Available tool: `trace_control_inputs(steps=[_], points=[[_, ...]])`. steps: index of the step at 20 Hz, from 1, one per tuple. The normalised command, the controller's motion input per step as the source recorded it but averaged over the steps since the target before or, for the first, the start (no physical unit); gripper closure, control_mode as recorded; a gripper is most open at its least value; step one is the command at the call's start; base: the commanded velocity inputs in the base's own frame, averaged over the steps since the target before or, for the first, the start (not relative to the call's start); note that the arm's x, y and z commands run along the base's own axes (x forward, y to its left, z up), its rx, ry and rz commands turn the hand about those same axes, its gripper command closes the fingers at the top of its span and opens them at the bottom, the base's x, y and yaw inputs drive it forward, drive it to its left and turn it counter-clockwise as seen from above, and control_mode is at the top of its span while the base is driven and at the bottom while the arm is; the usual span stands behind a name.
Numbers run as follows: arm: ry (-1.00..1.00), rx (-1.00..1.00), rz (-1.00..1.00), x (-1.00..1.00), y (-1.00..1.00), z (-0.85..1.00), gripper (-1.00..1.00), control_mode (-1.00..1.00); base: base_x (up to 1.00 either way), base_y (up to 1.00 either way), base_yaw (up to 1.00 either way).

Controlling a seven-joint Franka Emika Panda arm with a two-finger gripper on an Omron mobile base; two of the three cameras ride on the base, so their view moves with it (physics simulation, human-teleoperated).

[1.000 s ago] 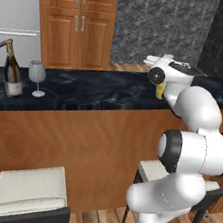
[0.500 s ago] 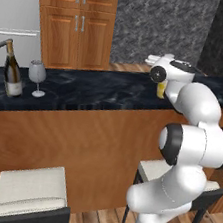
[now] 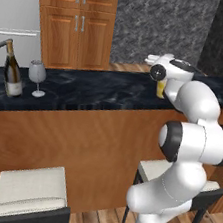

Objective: There is a wine glass and glass cup on the dining counter. Place the wine bottle next to the wine glass and the juice bottle next to the glass cup.

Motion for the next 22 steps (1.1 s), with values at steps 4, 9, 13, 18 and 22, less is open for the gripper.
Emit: trace_control_inputs(steps=[4, 9, 13, 18, 22], points=[[0.0, 0.0, 0.0, 0.18, -0.07, -0.09, 1.0, -1.0, 0.0, 0.0, 0.0], [0.0, 0.01, 0.0, 0.09, -0.06, -0.18, 1.0, -1.0, 0.0, 0.0, 0.0], [0.0, 0.05, 0.0, 0.04, -0.14, -0.21, 1.0, -1.0, 0.0, 0.0, 0.0], [0.0, 0.06, 0.0, 0.0, -0.11, -0.25, 1.0, -1.0, 0.0, 0.0, 0.0], [0.0, 0.04, 0.0, 0.01, -0.13, -0.23, 1.0, -1.0, 0.0, 0.0, 0.0]])
